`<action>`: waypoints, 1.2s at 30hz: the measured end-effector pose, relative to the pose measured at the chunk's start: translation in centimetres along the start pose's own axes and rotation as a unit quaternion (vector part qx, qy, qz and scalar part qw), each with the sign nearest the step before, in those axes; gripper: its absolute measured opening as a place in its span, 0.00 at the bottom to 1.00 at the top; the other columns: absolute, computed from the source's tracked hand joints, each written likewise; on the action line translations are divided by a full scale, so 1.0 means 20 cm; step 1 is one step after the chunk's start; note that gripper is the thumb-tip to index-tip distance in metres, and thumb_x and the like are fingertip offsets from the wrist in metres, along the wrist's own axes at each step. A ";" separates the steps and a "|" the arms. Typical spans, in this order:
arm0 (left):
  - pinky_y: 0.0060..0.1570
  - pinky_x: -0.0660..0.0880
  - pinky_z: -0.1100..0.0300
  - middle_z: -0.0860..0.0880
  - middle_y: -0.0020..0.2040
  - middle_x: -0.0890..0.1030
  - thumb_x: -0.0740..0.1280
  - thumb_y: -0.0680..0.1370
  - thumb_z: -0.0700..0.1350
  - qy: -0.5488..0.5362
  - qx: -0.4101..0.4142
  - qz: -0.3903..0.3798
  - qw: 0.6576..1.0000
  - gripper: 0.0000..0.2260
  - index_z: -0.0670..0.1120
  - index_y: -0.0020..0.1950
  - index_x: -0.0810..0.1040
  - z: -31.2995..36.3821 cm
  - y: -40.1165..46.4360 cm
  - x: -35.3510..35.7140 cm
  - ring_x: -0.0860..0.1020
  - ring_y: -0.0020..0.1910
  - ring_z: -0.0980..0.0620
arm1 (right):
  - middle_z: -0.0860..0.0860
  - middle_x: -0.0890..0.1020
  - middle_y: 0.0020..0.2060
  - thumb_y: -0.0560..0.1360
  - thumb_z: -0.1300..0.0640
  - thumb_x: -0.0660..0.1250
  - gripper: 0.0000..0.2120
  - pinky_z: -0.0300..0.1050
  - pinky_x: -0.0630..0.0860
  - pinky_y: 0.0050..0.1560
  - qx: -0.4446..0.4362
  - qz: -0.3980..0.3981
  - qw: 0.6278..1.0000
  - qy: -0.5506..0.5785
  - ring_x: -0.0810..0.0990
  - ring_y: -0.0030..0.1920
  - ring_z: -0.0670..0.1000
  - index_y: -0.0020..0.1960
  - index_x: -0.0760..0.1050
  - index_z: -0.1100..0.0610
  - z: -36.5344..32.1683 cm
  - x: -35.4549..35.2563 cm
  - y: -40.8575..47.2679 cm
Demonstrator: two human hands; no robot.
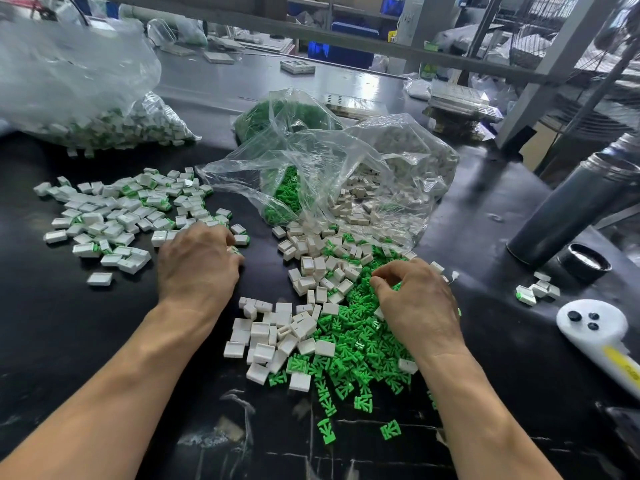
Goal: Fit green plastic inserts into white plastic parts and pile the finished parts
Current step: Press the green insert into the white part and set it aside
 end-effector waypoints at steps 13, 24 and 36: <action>0.62 0.75 0.52 0.58 0.53 0.77 0.69 0.81 0.43 -0.158 0.137 -0.136 0.968 0.10 0.55 0.60 0.82 0.24 -0.15 0.12 0.77 0.56 0.53 | 0.46 0.79 0.51 0.76 0.43 0.74 0.08 0.43 0.67 0.49 -0.029 0.024 0.998 -0.047 0.73 0.50 0.48 0.53 0.83 0.44 -0.07 0.04 -0.01; 0.60 0.76 0.55 0.59 0.54 0.76 0.71 0.80 0.49 -0.139 0.155 -0.149 0.967 0.05 0.56 0.55 0.81 0.26 -0.15 0.16 0.76 0.55 0.55 | 0.46 0.79 0.46 0.79 0.50 0.71 0.04 0.42 0.65 0.47 -0.049 0.081 0.995 -0.016 0.72 0.46 0.48 0.50 0.80 0.50 -0.09 0.02 -0.02; 0.45 0.72 0.69 0.60 0.47 0.75 0.67 0.82 0.47 -0.218 0.142 -0.132 0.957 0.09 0.55 0.61 0.81 0.25 -0.15 0.10 0.74 0.42 0.64 | 0.42 0.84 0.44 0.80 0.58 0.71 0.07 0.25 0.74 0.44 -0.075 0.056 0.964 0.250 0.81 0.44 0.37 0.56 0.82 0.50 -0.13 -0.01 -0.07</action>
Point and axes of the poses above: each hand's wrist, its own y-axis towards the middle knuckle, its own x-axis out of the palm, z = x × y, the point moved 8 cm from there along y, towards the middle knuckle
